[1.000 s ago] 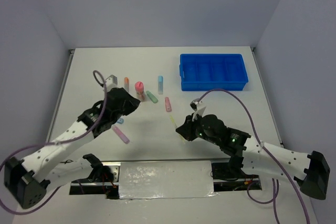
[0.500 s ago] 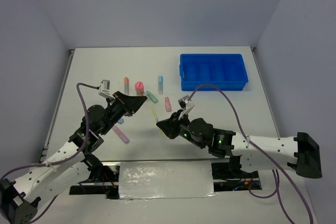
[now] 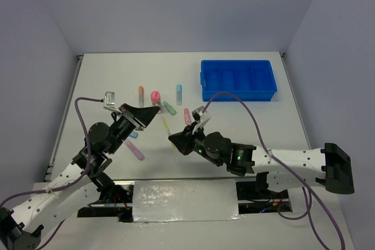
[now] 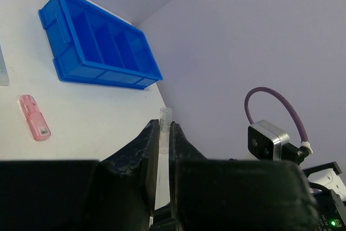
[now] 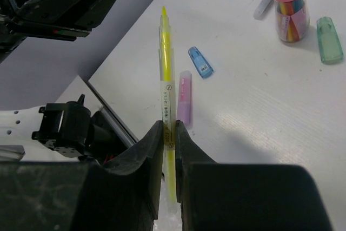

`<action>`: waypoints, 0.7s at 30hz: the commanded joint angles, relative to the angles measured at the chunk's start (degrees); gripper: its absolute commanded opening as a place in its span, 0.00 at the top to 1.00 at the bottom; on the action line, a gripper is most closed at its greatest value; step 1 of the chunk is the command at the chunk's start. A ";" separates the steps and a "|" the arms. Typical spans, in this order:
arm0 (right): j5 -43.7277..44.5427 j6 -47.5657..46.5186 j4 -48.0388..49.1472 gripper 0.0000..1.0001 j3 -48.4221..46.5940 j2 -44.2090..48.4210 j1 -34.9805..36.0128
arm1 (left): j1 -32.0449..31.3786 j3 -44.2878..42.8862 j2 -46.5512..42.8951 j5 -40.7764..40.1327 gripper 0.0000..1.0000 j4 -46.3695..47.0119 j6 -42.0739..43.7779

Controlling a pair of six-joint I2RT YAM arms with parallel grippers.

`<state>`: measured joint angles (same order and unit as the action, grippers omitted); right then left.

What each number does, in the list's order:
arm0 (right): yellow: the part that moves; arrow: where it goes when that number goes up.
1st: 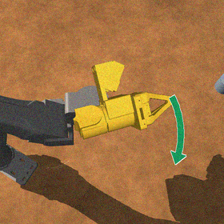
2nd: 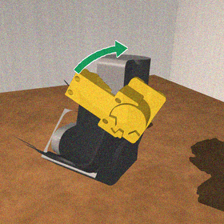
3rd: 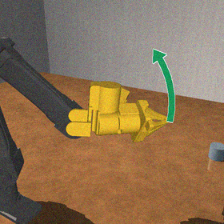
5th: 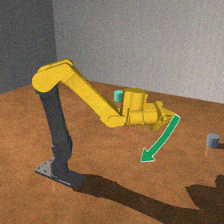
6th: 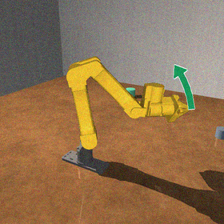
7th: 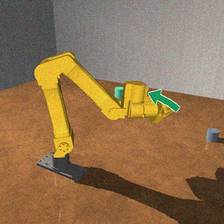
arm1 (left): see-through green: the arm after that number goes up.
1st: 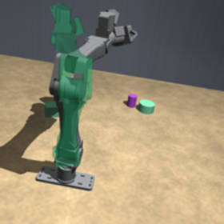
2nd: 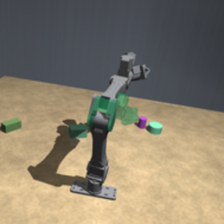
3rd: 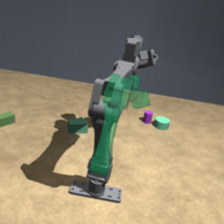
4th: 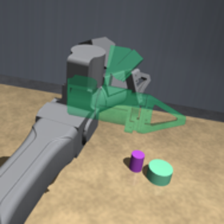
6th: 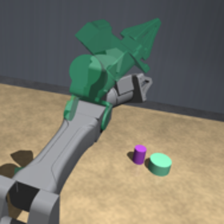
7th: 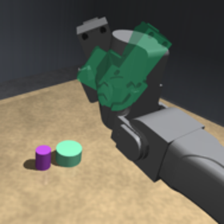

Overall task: Sort the stationery into containers
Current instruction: Close the pen cap on the pen.

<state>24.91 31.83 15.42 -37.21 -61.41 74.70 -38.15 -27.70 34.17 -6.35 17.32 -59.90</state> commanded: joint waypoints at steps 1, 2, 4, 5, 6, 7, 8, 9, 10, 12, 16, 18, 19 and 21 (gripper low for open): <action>1.46 -0.90 2.51 1.00 -2.34 1.11 0.89 | -0.34 -0.68 -1.39 -1.74 1.00 1.05 1.89; 1.11 -0.98 2.51 1.00 -2.34 1.03 0.80 | -0.34 -0.77 -1.30 -1.82 1.00 0.87 2.07; 0.94 -1.07 2.07 1.00 -2.86 0.94 0.80 | -0.34 -0.77 -0.95 -1.56 1.00 1.13 1.89; 0.93 -1.16 1.98 1.00 -3.04 0.85 0.98 | -0.34 -0.69 -0.60 -1.47 1.00 1.40 1.80; 0.93 -1.25 1.98 1.00 -3.39 0.68 0.98 | -0.34 -0.42 -0.51 -1.30 1.00 1.92 1.72; 0.93 -1.42 1.90 1.00 -3.48 0.67 1.06 | -0.34 -0.25 -0.34 -1.12 1.00 2.10 1.63; 1.02 -1.42 1.89 1.00 -3.57 0.67 0.98 | -0.34 -0.25 -0.07 -0.95 1.00 2.10 1.45; 1.28 -1.34 1.81 1.00 -3.57 0.67 1.06 | -0.34 -0.16 0.02 -0.86 1.00 2.10 1.28; 1.46 -1.25 1.72 1.00 -3.57 0.67 1.07 | -0.34 0.10 0.10 -0.77 1.00 2.19 1.36; 1.64 -0.99 1.72 1.00 -3.57 0.67 1.15 | -0.34 0.37 0.19 -0.77 1.00 2.19 1.19; 2.17 -1.07 1.45 1.00 -3.66 0.24 1.15 | -0.34 0.90 0.45 -0.68 1.00 2.80 1.28; 2.43 -1.07 1.19 1.00 -4.09 -0.03 1.15 | -0.34 0.81 0.54 -0.59 1.00 2.80 1.36; 2.78 -1.07 1.02 1.00 -4.18 -0.12 1.07 | -0.34 0.81 0.72 -0.51 1.00 2.89 1.36; 3.13 -0.90 0.49 1.00 -4.62 -0.38 1.15 | -0.34 0.81 0.89 -0.33 1.00 3.16 1.28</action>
<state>25.74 31.42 14.96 -38.57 -61.39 75.31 -38.20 -26.94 35.05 -7.20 16.78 -59.75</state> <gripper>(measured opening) 0.163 0.208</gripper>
